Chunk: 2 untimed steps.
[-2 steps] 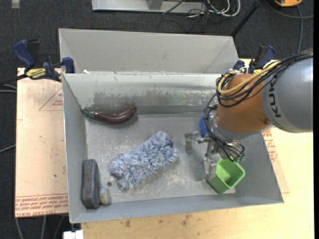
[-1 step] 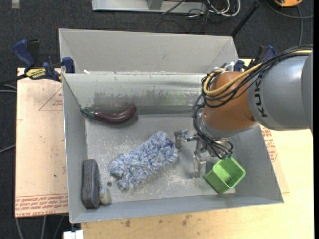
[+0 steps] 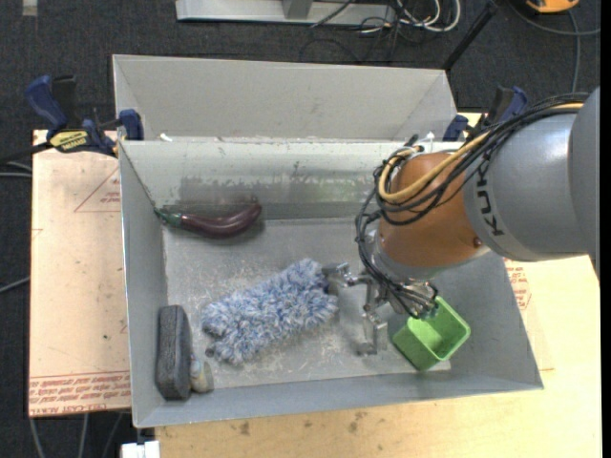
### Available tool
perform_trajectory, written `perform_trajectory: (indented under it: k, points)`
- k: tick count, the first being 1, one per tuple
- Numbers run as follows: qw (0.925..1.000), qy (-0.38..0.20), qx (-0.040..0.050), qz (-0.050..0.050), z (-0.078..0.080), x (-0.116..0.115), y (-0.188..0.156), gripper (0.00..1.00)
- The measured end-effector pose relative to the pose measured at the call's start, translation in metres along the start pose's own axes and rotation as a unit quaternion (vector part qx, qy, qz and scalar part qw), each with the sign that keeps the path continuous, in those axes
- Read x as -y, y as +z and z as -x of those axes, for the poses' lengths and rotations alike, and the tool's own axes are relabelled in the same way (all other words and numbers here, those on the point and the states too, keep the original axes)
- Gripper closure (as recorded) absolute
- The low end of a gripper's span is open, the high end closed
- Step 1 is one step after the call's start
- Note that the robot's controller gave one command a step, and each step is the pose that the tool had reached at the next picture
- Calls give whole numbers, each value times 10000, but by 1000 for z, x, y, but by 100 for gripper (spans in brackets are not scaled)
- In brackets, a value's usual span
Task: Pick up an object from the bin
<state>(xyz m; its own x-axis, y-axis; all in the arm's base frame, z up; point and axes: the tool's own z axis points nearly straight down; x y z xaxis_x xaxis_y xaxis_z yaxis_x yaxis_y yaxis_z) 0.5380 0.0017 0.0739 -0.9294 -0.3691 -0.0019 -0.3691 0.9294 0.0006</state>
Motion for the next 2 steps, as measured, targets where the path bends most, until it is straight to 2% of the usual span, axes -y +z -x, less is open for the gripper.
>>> perform_trajectory:
  k: [1, 2]
  points:
    - [9987, -500, -8, 0, 52, -14, 3, 0]
    - [9981, -610, 47, -14, 63, -29, 3, 0]
